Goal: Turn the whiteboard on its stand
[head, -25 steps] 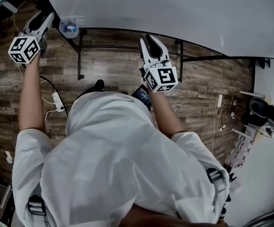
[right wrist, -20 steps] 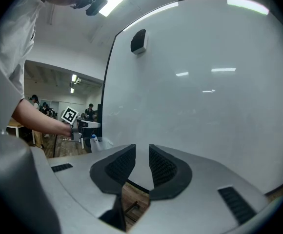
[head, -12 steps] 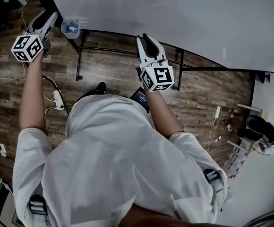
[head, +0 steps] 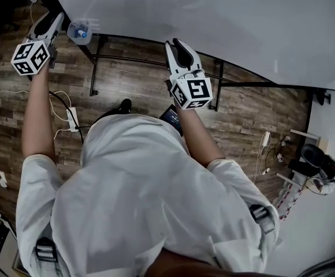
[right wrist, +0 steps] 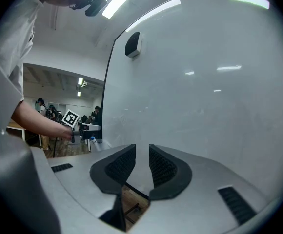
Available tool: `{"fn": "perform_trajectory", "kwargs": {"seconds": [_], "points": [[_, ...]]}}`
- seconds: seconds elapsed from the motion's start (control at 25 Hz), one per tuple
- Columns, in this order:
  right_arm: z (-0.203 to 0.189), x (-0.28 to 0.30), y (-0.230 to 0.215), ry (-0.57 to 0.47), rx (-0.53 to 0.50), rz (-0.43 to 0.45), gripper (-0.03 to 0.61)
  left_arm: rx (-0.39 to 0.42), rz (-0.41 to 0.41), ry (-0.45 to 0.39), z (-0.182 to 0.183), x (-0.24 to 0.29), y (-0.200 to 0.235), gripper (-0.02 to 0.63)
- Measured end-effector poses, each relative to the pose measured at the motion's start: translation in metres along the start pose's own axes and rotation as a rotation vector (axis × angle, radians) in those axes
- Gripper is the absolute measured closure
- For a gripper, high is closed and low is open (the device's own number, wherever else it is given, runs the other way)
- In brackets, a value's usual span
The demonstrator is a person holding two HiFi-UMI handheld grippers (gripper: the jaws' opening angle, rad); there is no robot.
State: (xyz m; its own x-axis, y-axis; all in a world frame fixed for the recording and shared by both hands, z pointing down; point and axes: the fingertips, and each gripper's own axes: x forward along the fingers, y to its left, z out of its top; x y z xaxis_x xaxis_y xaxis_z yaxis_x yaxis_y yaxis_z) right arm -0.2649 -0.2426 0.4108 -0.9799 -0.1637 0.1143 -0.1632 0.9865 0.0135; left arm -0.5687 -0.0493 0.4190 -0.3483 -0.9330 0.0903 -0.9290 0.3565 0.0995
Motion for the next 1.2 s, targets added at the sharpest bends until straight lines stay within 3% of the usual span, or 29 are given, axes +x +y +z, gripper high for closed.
{"fn": "perform_trajectory", "kwargs": {"seconds": [0.16, 0.28, 0.4, 0.68, 0.96, 1.2], "points": [[-0.002, -0.009, -0.007, 0.009, -0.001, -0.016, 0.495, 0.043, 0.042, 0.005, 0.005, -0.003, 0.002, 0.463], [-0.004, -0.018, -0.017, 0.011, -0.010, -0.040, 0.495, 0.031, 0.100, -0.050, 0.015, -0.019, 0.007, 0.463], [-0.005, -0.030, -0.032, -0.004, -0.016, -0.071, 0.494, 0.031, 0.094, -0.096, 0.027, -0.036, -0.009, 0.462], [-0.001, -0.093, -0.057, -0.042, -0.020, -0.144, 0.492, 0.016, -0.056, -0.132, 0.028, -0.042, -0.124, 0.462], [-0.008, -0.176, -0.068, -0.055, -0.015, -0.226, 0.492, -0.009, -0.162, -0.070, -0.030, -0.042, -0.244, 0.462], [-0.033, -0.266, -0.059, -0.028, 0.015, -0.278, 0.492, -0.029, -0.216, -0.030, -0.062, -0.076, -0.334, 0.462]]}}
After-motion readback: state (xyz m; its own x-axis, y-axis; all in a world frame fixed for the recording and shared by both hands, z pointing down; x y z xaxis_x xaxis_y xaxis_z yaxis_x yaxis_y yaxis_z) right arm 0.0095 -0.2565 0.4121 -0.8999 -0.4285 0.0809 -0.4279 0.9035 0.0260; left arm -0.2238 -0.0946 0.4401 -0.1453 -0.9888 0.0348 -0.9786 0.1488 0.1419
